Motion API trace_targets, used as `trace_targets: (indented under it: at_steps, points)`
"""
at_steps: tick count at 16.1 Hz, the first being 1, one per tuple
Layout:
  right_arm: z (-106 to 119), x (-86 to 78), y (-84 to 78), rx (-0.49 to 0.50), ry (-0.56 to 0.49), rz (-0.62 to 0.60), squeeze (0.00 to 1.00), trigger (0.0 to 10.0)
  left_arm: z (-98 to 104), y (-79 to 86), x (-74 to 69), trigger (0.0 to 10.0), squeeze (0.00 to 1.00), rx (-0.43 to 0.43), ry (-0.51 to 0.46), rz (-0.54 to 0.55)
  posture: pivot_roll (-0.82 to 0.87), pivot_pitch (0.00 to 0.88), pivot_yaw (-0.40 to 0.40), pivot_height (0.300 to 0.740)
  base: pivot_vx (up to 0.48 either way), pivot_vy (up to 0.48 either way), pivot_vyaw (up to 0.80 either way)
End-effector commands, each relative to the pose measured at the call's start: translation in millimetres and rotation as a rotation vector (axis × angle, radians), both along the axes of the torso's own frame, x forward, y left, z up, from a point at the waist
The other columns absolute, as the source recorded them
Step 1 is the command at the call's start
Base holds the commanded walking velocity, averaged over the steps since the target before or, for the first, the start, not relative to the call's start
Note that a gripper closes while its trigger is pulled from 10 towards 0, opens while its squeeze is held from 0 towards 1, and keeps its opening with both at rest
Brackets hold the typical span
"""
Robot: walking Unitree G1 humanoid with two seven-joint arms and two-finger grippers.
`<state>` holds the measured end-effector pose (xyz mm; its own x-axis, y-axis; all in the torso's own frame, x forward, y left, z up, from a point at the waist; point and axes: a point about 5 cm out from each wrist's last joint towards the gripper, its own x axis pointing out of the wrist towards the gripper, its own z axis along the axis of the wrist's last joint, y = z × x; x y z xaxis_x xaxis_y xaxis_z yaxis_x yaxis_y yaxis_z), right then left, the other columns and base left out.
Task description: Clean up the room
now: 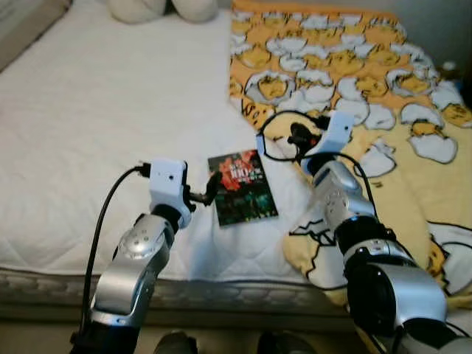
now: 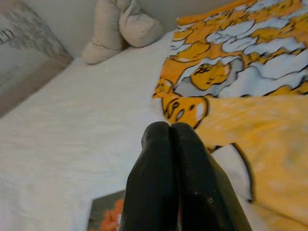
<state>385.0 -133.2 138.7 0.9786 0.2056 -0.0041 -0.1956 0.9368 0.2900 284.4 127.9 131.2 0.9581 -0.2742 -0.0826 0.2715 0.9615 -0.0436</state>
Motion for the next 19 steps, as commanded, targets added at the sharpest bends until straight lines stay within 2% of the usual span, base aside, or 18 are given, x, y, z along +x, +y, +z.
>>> trace_targets:
  at_steps: [1, 2, 3, 5, 6, 8, 9, 11, 14, 19]
  points:
    - [-12.7, -6.9, -9.5, -0.109, 0.003, -0.076, 0.0, 10.0, -2.5, 0.2, 4.7, 10.0, 0.0, 0.017, -0.02, 0.027, 0.07, 0.0, -0.043, 0.727, 0.0, 0.0, 0.0]
    - [-16.4, -11.0, -16.4, -0.219, -0.029, -0.142, 0.0, 10.0, -2.7, 0.4, 6.0, 10.0, 0.0, 0.053, -0.041, 0.029, 0.07, 0.0, -0.044, 0.727, 0.0, 0.0, 0.0]
    - [-16.6, -17.8, -21.1, -0.327, -0.105, -0.191, 1.0, 10.0, -2.1, 0.3, 6.1, 10.0, 0.0, 0.11, -0.076, 0.025, 0.08, 0.0, -0.044, 0.727, 0.0, 0.0, 0.0]
    - [-17.2, -25.3, -21.9, -0.374, -0.163, -0.202, 1.0, 10.0, -2.5, 0.9, 5.1, 10.0, 0.0, 0.131, -0.091, 0.022, 0.08, 0.0, -0.046, 0.727, 0.0, 0.0, 0.0]
    - [-29.2, -41.3, -22.5, -0.43, -0.19, -0.19, 1.0, 10.0, -5.2, 9.0, 3.7, 10.0, 0.0, 0.125, -0.089, 0.055, 0.08, 0.0, -0.045, 0.727, 0.0, 0.0, 0.0]
    - [-48.8, -58.6, -26.1, -0.464, -0.157, -0.199, 1.0, 10.0, -8.5, 14.6, 4.1, 10.0, 0.0, 0.119, -0.095, 0.092, 0.07, 0.0, -0.041, 0.727, 0.0, 0.0, 0.0]
    - [-58.5, -63.5, -25.5, -0.446, -0.118, -0.205, 1.0, 10.0, -6.5, 13.8, 5.2, 10.0, 0.0, 0.113, -0.114, 0.098, 0.07, 0.0, -0.039, 0.727, 0.0, 0.0, 0.0]
    - [-64.1, -65.7, -22.5, -0.397, -0.097, -0.222, 1.0, 10.0, -4.1, 10.4, 6.3, 10.0, 0.0, 0.126, -0.146, 0.089, 0.05, 0.0, -0.03, 0.727, 0.0, 0.0, 0.0]
    - [-66.5, -66.3, -25.1, -0.322, -0.055, -0.252, 1.0, 10.0, -8.1, 10.6, 7.4, 10.0, 0.0, 0.115, -0.137, 0.102, 0.04, 0.0, -0.015, 0.727, 0.0, 0.0, 0.0]
    - [-67.8, -64.7, -19.0, -0.296, -0.04, -0.221, 1.0, 10.0, -10.5, 10.3, 5.5, 10.0, 0.0, 0.122, -0.135, 0.093, 0.05, 0.0, -0.003, 0.727, 0.0, 0.0, 0.0]
